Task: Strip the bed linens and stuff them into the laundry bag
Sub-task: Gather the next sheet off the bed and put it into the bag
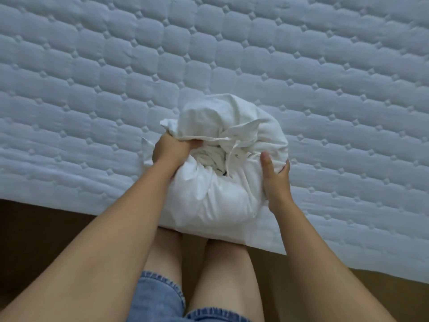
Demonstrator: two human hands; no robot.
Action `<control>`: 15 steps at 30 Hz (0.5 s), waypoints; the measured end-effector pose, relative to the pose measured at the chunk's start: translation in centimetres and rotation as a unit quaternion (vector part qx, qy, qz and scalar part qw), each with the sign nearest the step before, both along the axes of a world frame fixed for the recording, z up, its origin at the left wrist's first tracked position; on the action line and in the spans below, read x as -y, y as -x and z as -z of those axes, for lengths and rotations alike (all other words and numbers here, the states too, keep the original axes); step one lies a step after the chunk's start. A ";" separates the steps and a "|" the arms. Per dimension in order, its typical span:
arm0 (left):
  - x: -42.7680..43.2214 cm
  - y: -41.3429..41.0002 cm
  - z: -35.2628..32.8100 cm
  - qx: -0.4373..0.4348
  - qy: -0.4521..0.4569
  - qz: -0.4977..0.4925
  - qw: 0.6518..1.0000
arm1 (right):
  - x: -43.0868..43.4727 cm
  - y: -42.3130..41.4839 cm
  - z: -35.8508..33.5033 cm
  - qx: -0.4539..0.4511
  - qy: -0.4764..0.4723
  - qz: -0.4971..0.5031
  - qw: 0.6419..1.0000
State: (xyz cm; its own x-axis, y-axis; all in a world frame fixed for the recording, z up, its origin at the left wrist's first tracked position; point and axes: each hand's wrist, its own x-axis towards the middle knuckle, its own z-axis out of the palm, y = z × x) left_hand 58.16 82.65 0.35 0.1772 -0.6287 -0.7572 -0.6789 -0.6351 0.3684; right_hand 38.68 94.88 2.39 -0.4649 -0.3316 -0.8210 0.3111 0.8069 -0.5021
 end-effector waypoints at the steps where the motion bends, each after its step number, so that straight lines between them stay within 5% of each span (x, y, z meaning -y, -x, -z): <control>1: -0.5 -0.2 0.1 -0.001 0.011 -0.008 1.000 | 0.7 0.0 0.1 -0.013 0.005 -0.009 1.000; 4: -0.6 -0.3 0.1 0.001 0.037 -0.004 0.999 | 2.9 0.0 -0.3 -0.117 -0.018 -0.076 0.990; 7: -0.7 -0.3 0.1 -0.006 0.046 0.004 0.999 | 6.6 -1.5 -2.2 -0.295 0.070 -0.218 0.928; 12: -1.1 -0.3 -0.6 0.006 0.101 0.018 0.995 | 14.3 -3.7 -2.9 -0.267 0.041 -0.586 0.764; 15: -0.2 -0.1 -2.3 -0.009 0.158 0.004 0.987 | 15.1 -2.5 -3.0 -0.290 0.051 -0.593 0.749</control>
